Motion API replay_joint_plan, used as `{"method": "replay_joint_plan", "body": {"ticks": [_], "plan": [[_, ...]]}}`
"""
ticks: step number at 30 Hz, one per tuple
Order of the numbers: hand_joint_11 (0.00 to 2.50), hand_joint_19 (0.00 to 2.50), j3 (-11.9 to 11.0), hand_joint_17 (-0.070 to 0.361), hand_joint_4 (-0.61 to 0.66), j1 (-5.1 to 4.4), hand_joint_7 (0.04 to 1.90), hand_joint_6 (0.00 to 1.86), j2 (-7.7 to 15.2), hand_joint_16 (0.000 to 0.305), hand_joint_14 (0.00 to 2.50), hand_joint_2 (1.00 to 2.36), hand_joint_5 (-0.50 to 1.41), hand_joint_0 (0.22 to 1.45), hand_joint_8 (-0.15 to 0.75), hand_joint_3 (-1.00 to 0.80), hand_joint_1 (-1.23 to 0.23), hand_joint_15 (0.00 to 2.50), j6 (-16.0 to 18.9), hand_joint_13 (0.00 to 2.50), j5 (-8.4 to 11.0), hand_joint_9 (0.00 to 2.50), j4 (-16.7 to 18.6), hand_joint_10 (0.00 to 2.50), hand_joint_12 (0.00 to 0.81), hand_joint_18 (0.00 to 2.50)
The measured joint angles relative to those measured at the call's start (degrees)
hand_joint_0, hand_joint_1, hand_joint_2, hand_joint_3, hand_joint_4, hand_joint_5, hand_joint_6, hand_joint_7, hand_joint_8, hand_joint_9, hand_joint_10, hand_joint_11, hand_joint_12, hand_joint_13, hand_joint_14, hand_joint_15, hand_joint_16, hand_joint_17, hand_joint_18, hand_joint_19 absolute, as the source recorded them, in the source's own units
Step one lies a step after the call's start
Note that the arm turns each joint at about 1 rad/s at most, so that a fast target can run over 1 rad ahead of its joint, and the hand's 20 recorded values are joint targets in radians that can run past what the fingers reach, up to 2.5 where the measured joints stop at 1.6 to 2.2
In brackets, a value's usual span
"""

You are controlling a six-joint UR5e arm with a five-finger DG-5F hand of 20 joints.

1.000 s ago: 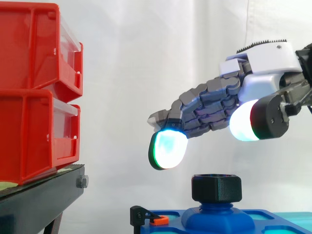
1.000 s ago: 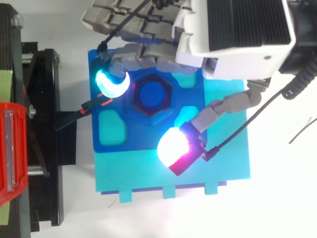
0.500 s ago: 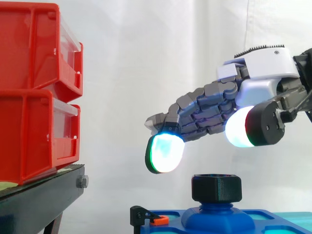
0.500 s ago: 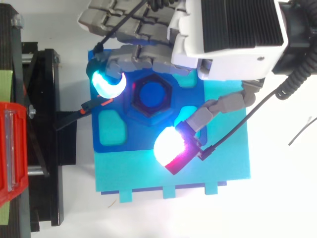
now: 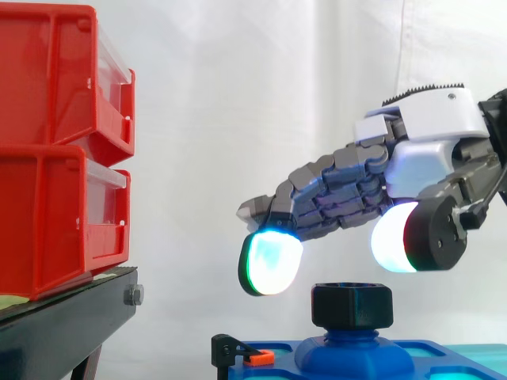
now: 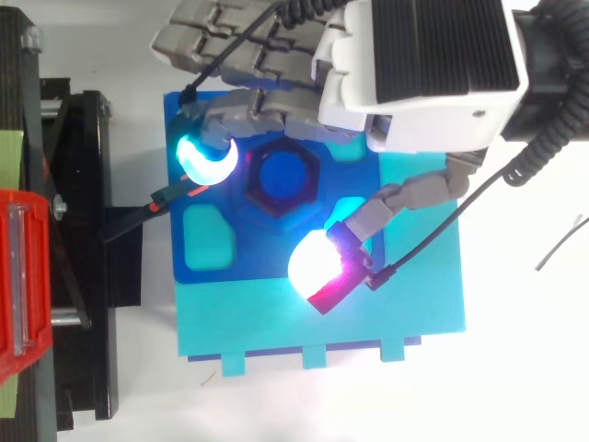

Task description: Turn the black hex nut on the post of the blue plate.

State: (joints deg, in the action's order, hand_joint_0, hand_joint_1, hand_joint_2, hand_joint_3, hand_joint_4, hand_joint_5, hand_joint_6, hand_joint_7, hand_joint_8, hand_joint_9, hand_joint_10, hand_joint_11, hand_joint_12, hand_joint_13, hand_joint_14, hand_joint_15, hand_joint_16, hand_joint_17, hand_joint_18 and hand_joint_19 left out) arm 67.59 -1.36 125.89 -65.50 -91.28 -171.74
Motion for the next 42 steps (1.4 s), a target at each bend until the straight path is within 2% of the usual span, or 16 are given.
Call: {"method": "replay_joint_plan", "body": {"ticks": [12,17,20,36,42], "plan": [[0.0,0.0,0.0,0.099,0.17,0.26,0.87,0.5,0.77,0.044,0.0,1.0,-0.27,0.48,0.163,-0.5,-0.94,0.0,0.11,0.0,-0.9,0.0,0.71,0.0,0.343,0.0],[0.0,0.0,-0.01,0.093,0.18,0.3,0.95,0.5,0.78,0.041,0.0,1.0,-0.26,0.55,0.148,-0.5,-0.91,0.0,0.11,0.01,-0.91,0.0,0.71,0.0,0.323,0.0],[0.0,0.0,-0.02,0.092,0.19,0.33,0.98,0.5,0.77,0.041,0.0,1.0,-0.26,0.55,0.148,-0.5,-0.9,0.0,0.11,0.01,-0.91,0.0,0.76,0.0,0.323,0.0],[0.0,0.0,0.0,0.098,0.23,1.03,1.03,0.5,0.76,0.044,0.0,1.0,-0.25,0.47,0.179,-0.5,-0.86,0.0,0.02,0.02,-1.07,0.0,0.76,0.0,0.344,0.0],[0.0,0.0,-0.01,0.115,0.28,1.34,1.05,0.5,0.76,0.051,0.0,1.0,-0.25,0.37,0.218,-0.5,-0.78,0.0,-0.03,0.03,-1.55,0.0,0.69,0.0,0.385,0.0]]}}
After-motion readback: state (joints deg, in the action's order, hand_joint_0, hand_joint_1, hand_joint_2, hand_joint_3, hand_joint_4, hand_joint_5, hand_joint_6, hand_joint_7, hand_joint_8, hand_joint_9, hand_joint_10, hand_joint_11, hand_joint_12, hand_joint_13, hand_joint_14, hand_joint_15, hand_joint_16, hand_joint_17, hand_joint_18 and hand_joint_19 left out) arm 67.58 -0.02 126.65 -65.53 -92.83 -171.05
